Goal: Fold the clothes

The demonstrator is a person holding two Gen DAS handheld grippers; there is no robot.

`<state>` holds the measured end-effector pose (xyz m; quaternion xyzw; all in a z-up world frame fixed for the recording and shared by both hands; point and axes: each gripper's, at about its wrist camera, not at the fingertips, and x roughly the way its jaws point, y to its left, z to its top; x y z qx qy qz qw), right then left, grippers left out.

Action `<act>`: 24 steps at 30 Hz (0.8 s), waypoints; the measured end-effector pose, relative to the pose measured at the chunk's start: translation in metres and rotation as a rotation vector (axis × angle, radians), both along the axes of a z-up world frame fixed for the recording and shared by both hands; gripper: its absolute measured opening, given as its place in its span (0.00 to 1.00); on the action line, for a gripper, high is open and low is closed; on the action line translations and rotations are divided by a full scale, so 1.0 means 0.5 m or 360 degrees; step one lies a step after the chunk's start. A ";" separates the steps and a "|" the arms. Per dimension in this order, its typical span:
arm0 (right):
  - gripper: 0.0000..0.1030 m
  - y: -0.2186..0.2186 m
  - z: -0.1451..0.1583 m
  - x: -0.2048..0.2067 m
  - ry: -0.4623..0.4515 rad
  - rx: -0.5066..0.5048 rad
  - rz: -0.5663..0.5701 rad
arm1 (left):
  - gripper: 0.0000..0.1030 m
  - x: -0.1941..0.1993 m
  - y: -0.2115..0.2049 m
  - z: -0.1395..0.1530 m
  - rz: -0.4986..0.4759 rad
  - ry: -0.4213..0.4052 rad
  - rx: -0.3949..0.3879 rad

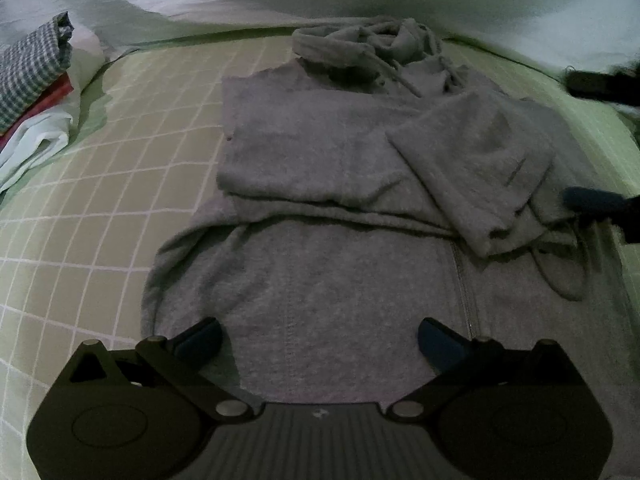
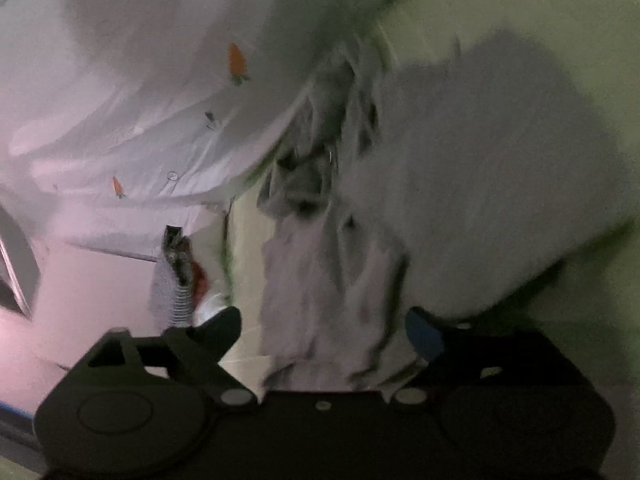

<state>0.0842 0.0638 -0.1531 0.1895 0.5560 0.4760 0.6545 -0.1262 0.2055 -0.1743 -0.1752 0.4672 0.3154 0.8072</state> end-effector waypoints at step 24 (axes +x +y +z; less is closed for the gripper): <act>1.00 -0.067 -0.087 -0.025 -0.1326 -0.0648 -0.0153 | 0.50 0.081 -0.090 0.078 -0.0442 -0.0171 0.0207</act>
